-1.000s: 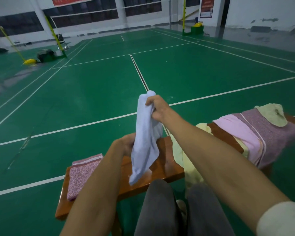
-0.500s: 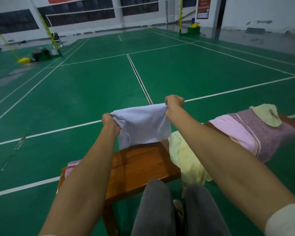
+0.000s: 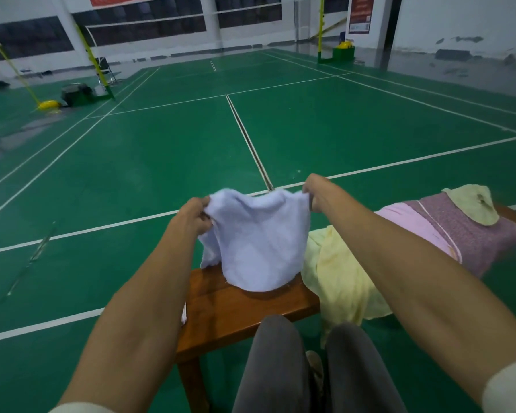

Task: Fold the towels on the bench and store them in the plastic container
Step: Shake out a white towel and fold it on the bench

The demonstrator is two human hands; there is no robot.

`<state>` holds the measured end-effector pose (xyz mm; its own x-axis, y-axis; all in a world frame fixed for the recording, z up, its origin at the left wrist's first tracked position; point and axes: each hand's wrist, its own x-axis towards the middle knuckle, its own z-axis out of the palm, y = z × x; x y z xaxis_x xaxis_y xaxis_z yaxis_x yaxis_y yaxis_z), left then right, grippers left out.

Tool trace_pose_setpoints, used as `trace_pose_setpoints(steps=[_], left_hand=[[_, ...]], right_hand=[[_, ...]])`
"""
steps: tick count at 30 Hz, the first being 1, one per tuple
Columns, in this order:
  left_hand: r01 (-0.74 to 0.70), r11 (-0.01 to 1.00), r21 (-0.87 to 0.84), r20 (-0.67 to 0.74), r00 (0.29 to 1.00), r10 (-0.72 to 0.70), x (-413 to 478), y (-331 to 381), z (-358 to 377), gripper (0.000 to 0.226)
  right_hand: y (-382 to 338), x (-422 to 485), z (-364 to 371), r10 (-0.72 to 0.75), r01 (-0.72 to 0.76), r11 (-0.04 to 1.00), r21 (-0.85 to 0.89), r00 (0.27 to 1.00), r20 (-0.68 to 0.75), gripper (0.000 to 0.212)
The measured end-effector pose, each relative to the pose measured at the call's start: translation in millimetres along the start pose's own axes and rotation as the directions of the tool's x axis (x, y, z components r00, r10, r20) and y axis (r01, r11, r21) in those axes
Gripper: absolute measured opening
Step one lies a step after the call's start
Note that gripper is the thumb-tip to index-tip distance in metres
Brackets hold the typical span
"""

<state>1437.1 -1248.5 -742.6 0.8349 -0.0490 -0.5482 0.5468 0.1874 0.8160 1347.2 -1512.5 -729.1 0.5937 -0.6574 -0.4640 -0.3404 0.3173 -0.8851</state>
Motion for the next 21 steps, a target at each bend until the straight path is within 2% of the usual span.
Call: trace_pose_setpoints(steps=[2, 3, 5, 6, 8, 10, 12, 14, 16, 18, 21], left_hand=[[0.192, 0.970, 0.147, -0.012, 0.981, -0.193, 4.5, -18.6, -9.5, 0.040], [0.219, 0.951, 0.218, -0.020, 0.975, -0.220, 5.9, -25.2, -12.2, 0.038], [0.177, 0.959, 0.223, 0.023, 0.982, -0.187, 0.4, -24.9, -8.6, 0.030], [0.124, 0.976, 0.177, 0.069, 0.988, -0.138, 0.2, -21.3, -4.1, 0.026], [0.013, 0.999, 0.038, 0.116, 0.993, -0.017, -0.2, -11.3, 0.4, 0.024], [-0.044, 0.996, 0.073, 0.158, 0.987, 0.032, -3.3, -6.3, 1.6, 0.024], [-0.067, 0.968, 0.243, 0.161, 0.987, 0.028, -5.1, -4.7, 0.0, 0.021], [-0.142, 0.957, 0.252, 0.098, 0.988, 0.121, 2.9, 4.8, -2.6, 0.029], [-0.253, 0.951, 0.175, 0.068, 0.967, 0.245, 4.3, 21.3, -3.7, 0.040], [-0.349, 0.924, 0.154, 0.050, 0.937, 0.345, 4.8, 39.5, -4.2, 0.047], [-0.459, 0.861, 0.217, 0.047, 0.886, 0.460, -1.4, 59.5, -3.3, 0.040]], right_hand=[[14.5, -5.2, -7.8, 0.096, -0.091, 0.991, -0.096, 0.994, 0.051, 0.008], [17.8, -4.1, -9.0, 0.180, -0.177, 0.984, -0.033, 0.977, 0.118, 0.005], [11.9, -10.6, -9.9, 0.196, -0.198, 0.980, 0.003, 0.976, 0.095, 0.015], [6.7, -13.1, -10.4, 0.234, -0.244, 0.969, 0.032, 0.954, 0.187, 0.018], [4.7, -7.2, -14.2, 0.234, -0.275, 0.950, 0.148, 0.940, 0.247, 0.022], [10.9, -4.2, -11.3, 0.315, -0.347, 0.936, 0.054, 0.898, 0.307, 0.033], [17.3, -3.4, -12.6, 0.335, -0.316, 0.942, -0.112, 0.877, 0.343, 0.020], [12.4, -4.2, -12.6, 0.228, -0.188, 0.972, -0.143, 0.905, 0.358, 0.006], [-2.8, 1.7, -13.9, 0.013, -0.041, 0.997, 0.071, 0.935, 0.355, 0.009], [-23.3, -0.5, -18.3, -0.163, 0.077, 0.961, 0.267, 0.933, 0.320, 0.010], [-44.5, -11.7, -25.7, -0.218, 0.138, 0.958, 0.250, 0.920, 0.327, 0.019]])
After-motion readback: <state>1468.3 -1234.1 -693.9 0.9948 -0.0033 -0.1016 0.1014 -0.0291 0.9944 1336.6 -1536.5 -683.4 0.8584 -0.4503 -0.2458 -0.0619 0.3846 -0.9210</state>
